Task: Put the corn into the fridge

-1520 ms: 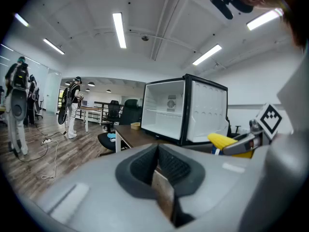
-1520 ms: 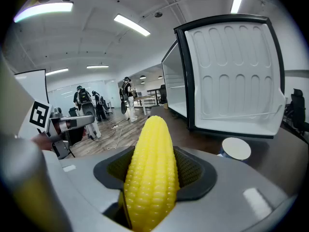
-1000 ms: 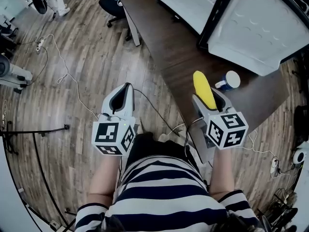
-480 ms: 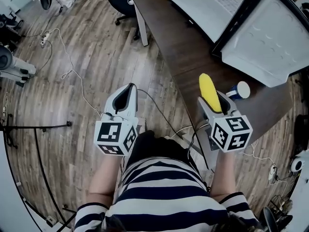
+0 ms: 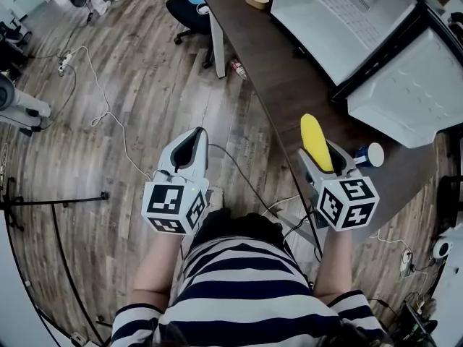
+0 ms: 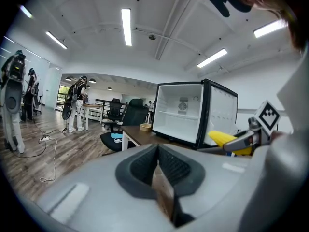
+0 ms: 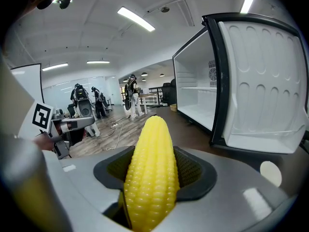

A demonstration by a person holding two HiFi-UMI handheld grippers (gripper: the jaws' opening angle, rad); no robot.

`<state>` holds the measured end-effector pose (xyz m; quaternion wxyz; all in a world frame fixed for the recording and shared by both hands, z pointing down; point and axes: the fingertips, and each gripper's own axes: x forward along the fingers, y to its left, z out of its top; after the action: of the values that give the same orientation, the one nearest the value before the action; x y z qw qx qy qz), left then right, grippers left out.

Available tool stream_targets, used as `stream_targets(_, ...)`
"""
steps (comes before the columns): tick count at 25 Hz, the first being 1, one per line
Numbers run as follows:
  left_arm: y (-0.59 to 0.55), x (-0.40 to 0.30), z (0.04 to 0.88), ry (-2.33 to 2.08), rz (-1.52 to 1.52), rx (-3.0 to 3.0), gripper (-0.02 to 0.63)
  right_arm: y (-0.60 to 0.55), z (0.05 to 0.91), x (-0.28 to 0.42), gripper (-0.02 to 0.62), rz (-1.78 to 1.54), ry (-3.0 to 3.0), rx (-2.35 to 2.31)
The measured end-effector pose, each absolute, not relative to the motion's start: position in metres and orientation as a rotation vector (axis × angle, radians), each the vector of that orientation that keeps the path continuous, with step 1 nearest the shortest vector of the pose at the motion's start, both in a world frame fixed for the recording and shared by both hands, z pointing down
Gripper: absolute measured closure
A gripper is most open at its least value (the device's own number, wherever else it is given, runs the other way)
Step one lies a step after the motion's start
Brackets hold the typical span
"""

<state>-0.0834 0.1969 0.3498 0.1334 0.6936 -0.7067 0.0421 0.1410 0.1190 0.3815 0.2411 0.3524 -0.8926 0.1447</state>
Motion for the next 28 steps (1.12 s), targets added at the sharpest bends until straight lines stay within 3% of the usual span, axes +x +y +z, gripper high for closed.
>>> stream_targets(15, 0.166, -0.177, 0.351, -1.975, 0.137, 2.086, 0.606, 0.089, 0.369, 0.042, 0.339, 0.357, -2.419, 1.009)
stream_targets(28, 0.118, -0.19, 0.347, -1.942, 0.126, 2.146, 0.606, 0.06, 0.362, 0.03, 0.339, 0.358, -2.405, 1.034)
